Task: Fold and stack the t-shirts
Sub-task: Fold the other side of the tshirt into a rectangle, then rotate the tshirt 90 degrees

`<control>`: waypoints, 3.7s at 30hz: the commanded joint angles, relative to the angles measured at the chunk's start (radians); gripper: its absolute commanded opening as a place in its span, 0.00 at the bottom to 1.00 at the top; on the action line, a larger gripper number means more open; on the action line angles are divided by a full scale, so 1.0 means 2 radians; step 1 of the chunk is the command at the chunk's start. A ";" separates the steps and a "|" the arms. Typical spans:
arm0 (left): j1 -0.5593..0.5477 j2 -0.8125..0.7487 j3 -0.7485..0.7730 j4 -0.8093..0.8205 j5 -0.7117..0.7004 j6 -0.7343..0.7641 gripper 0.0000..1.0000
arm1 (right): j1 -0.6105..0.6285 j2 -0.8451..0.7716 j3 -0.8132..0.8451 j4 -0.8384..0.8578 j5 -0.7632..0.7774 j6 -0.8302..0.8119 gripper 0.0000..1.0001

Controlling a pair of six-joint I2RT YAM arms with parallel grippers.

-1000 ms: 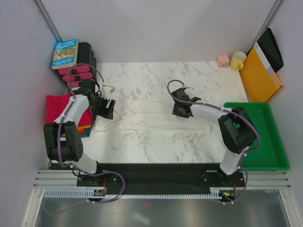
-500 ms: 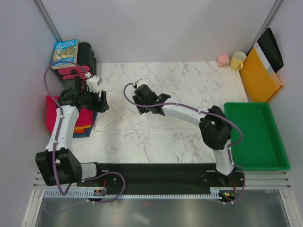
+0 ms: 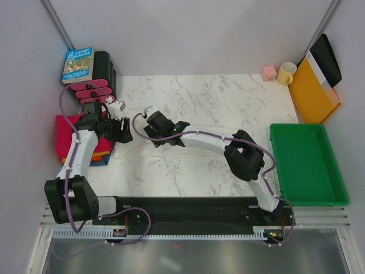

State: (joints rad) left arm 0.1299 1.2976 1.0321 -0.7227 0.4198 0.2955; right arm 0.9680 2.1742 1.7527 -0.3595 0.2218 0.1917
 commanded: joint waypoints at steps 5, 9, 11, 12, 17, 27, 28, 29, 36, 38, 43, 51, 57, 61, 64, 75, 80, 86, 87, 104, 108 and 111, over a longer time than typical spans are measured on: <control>0.006 0.001 -0.011 0.016 -0.007 -0.011 0.68 | 0.026 0.020 0.056 0.029 -0.010 -0.032 0.57; 0.009 -0.012 -0.018 0.016 -0.007 -0.009 0.68 | 0.027 0.038 0.075 0.032 -0.013 -0.034 0.56; 0.011 -0.014 -0.021 0.015 -0.011 -0.007 0.68 | 0.028 0.053 0.084 0.031 -0.011 -0.036 0.56; 0.012 -0.015 -0.024 0.013 -0.013 -0.007 0.68 | 0.027 0.058 0.089 0.031 -0.010 -0.035 0.56; 0.015 -0.026 -0.036 0.009 -0.016 -0.002 0.68 | 0.027 0.083 0.101 0.029 -0.007 -0.028 0.52; 0.019 -0.037 -0.054 0.005 -0.015 0.006 0.66 | 0.026 0.102 0.118 0.026 0.026 -0.008 0.26; 0.019 -0.037 -0.054 0.005 -0.014 0.005 0.65 | 0.026 0.101 0.118 0.026 0.030 -0.005 0.23; 0.020 -0.037 -0.055 0.005 -0.013 0.005 0.65 | 0.026 0.099 0.118 0.026 0.040 -0.004 0.20; 0.020 -0.033 -0.057 0.009 -0.004 0.002 0.64 | 0.026 0.066 0.091 0.064 0.085 0.012 0.05; 0.020 -0.030 -0.060 0.010 0.000 0.000 0.64 | 0.022 0.068 0.097 0.063 0.095 0.019 0.01; 0.020 -0.027 -0.062 0.012 0.000 -0.001 0.62 | 0.009 0.069 0.099 0.062 0.125 0.038 0.00; 0.020 -0.018 -0.070 0.018 -0.003 0.003 0.61 | -0.004 0.043 0.065 0.108 0.150 0.070 0.00; 0.021 -0.008 -0.067 0.022 -0.004 0.003 0.60 | -0.023 0.046 0.068 0.099 0.176 0.098 0.00; 0.021 -0.003 -0.065 0.022 -0.006 0.004 0.60 | -0.038 0.056 0.074 0.074 0.185 0.115 0.00; 0.021 -0.002 -0.063 0.024 -0.007 0.005 0.59 | -0.045 0.056 0.066 0.062 0.194 0.119 0.00; 0.020 0.009 -0.054 0.025 0.009 -0.002 0.66 | -0.065 0.051 0.069 0.028 0.203 0.147 0.56; 0.021 0.016 -0.034 0.028 0.021 -0.013 0.69 | -0.105 0.013 0.056 0.017 0.199 0.150 0.68; 0.017 0.102 0.036 0.028 0.023 -0.034 0.44 | -0.159 -0.042 -0.048 -0.028 0.205 0.165 0.00; 0.010 0.129 0.056 0.027 0.019 -0.034 0.41 | -0.163 -0.050 -0.078 -0.030 0.205 0.168 0.00; -0.127 0.343 0.215 -0.037 -0.097 -0.024 0.20 | -0.179 -0.069 -0.164 -0.133 0.151 0.252 0.00; -0.137 0.406 0.280 -0.073 -0.129 -0.029 0.18 | -0.178 -0.073 -0.200 -0.139 0.112 0.260 0.00; -0.146 0.461 0.356 -0.126 -0.152 -0.034 0.15 | -0.178 -0.082 -0.230 -0.141 0.089 0.266 0.00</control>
State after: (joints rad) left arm -0.1440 2.1071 1.5784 -0.8562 0.2100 0.2516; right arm 0.6113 2.0212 1.3884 -0.5640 0.5209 0.6849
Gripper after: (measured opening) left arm 0.162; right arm 0.007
